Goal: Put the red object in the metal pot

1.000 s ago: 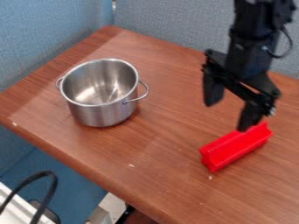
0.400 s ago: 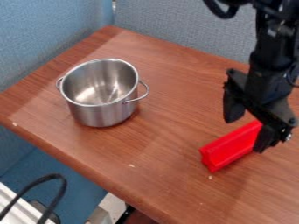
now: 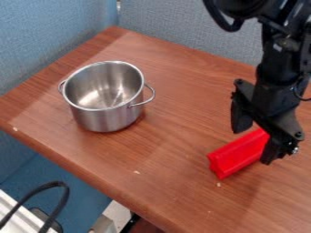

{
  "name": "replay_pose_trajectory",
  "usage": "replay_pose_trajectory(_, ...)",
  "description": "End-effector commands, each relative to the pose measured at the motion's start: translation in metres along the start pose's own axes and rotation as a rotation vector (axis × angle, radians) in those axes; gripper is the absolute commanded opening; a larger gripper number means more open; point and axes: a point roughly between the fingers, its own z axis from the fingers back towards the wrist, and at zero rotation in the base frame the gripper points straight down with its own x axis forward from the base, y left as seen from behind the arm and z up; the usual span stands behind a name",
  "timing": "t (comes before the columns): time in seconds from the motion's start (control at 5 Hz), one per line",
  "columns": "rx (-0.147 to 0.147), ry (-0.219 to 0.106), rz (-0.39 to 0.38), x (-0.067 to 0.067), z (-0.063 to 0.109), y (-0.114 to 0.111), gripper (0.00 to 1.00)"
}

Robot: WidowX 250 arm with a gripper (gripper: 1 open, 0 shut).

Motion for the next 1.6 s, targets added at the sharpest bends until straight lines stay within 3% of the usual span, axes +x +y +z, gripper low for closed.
replay_pose_trajectory(0.0,0.025,-0.023,0.013,0.002,0.003,0.01,1.0)
replay_pose_trajectory(0.6,0.008,-0.043,0.076,0.0,-0.002,0.016,1.0)
replay_pose_trajectory(1.4,-0.009,-0.055,0.084,0.0,-0.008,0.018,1.0)
